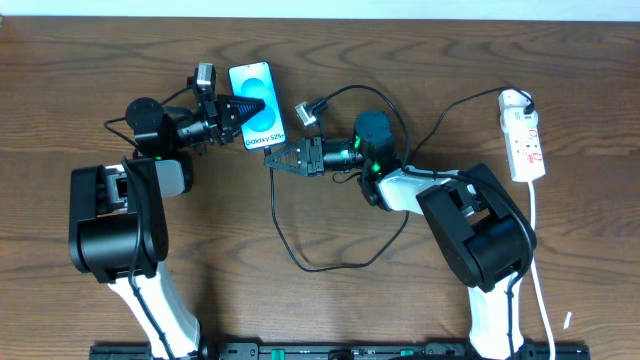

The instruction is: Plug charger to phone and switch on socket

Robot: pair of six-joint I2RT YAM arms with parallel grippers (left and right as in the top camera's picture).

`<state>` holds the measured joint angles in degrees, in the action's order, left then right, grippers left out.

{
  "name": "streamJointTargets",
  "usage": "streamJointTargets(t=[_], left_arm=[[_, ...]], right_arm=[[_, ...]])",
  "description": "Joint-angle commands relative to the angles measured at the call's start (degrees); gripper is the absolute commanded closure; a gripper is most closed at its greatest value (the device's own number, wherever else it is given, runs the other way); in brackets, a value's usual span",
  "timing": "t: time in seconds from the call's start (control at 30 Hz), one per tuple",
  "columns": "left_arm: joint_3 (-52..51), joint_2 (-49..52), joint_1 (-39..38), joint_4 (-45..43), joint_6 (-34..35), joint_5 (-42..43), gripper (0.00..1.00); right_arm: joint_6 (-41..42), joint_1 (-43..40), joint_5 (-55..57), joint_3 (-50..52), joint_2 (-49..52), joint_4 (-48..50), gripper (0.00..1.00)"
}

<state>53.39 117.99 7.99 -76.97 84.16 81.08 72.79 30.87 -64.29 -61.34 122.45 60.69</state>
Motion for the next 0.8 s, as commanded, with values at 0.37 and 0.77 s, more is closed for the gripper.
streamJointTargets(t=[0.37,0.77], left_arm=[[0.83,-0.72,-0.81,-0.72,-0.37,3.98,0.93],[0.83,-0.72,-0.74,-0.72,-0.76,4.13,0.93]], right_arm=[[-4.15,-1.77,-3.58,-0.48,0.17,2.14,0.49],[-1.95,-5.33,-14.78,-0.37,0.0,5.49,0.16]])
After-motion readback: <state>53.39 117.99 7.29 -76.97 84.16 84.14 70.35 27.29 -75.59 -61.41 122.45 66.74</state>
